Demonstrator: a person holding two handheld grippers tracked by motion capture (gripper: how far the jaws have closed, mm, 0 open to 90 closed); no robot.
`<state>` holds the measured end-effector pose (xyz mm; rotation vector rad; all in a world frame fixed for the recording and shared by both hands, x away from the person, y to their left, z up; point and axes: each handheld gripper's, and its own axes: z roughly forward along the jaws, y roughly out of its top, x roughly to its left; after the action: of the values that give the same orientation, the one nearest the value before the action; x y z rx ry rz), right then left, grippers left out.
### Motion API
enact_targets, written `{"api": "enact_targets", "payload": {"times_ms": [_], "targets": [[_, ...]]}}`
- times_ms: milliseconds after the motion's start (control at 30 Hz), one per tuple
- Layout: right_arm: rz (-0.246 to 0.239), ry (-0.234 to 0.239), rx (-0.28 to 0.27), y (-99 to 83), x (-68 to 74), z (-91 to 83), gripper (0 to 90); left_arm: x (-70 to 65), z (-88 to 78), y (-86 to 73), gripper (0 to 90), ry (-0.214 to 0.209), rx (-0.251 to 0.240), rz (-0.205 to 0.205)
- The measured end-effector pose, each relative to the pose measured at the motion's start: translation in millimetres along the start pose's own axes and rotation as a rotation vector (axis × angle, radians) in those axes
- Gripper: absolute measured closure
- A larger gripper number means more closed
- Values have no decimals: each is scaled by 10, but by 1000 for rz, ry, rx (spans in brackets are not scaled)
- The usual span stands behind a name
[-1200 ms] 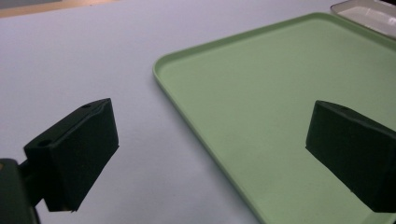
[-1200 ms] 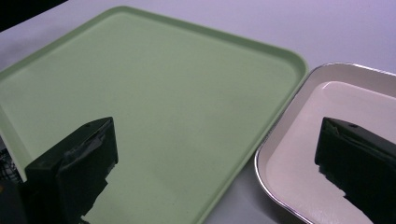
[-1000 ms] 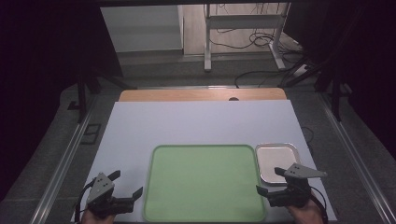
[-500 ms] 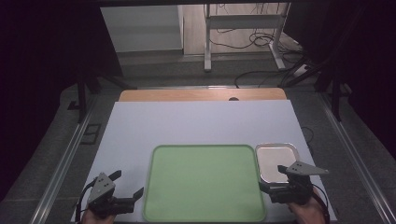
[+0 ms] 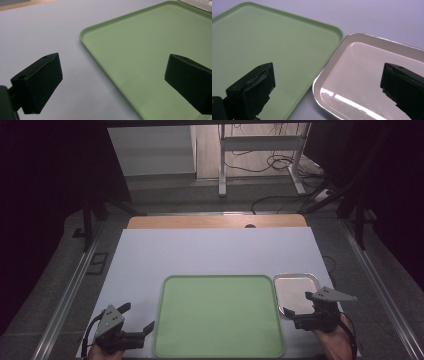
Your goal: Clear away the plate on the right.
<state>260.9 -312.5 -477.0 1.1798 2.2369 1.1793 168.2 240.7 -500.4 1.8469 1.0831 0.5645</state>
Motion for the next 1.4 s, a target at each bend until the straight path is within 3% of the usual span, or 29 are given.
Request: {"api": "enact_targets", "payload": {"times_ms": [267,533,767,900,1400], "targets": [[34,-25,-4,4,-93,10,0,-3,3,1,12,0,0,2],[79,-88,5,-1,-238,23,6,-5,12,1,12,-2,4,4],[152,-115,10,-10,-343,47,4,-6,18,1,12,-5,7,6],[153,-128,25,-8,-372,54,7,-8,18,2,12,-4,8,9],[251,-197,71,-16,-645,-6,212,-11,28,1,13,0,10,15]]}}
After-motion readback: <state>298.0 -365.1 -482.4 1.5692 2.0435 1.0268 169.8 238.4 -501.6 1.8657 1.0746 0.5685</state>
